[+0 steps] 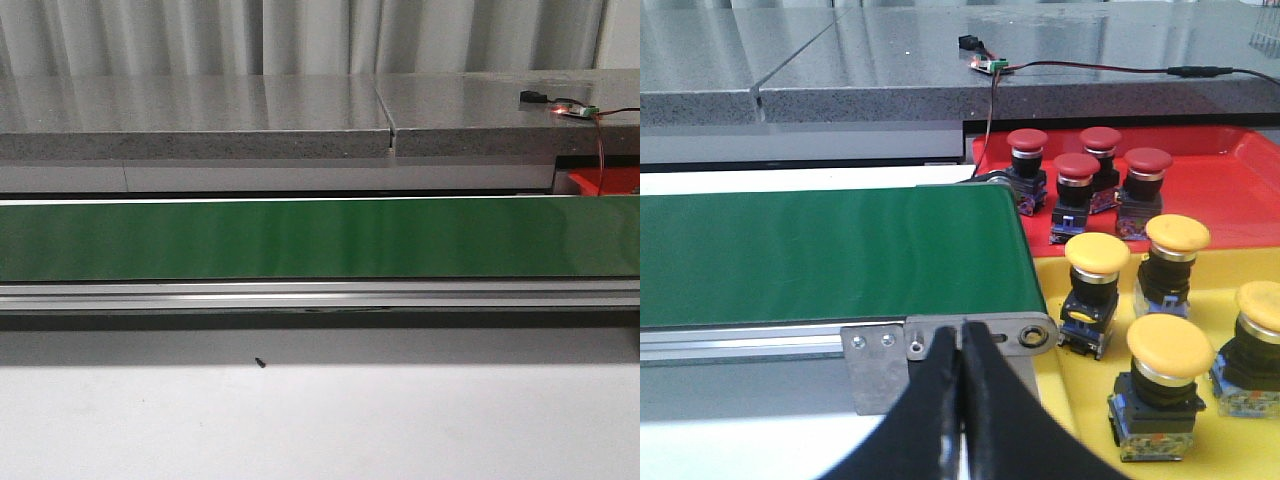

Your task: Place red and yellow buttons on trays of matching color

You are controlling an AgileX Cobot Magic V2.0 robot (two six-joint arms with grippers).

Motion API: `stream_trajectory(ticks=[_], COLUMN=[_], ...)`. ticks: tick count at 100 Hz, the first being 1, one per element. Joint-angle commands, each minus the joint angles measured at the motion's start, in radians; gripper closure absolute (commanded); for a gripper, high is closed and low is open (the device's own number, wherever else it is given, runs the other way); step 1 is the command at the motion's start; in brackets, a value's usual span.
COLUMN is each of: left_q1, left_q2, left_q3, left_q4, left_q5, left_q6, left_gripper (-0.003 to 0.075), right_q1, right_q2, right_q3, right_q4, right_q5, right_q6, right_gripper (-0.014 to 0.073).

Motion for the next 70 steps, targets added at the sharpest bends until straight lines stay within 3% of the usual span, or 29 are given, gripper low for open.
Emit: stream_trajectory(ticks=[1,70], left_q1=[-0.01,-0.01], left_q2=[0.008,0.008], left_q3=[-0.023,-0.023], left_q4=[-0.016,-0.016], left_q5=[-0.069,-0.069], left_q6=[0.001,0.001], left_gripper=[0.0739,0.0739], right_q1=[0.0,0.0], right_q2=[-0.023,-0.022], right_q3=[-0.011,-0.013], right_q4=[0.005,0.005], right_q5=[-0.081,-0.094], right_q6=[-0.018,-0.018], right_gripper=[0.0657,0.0661])
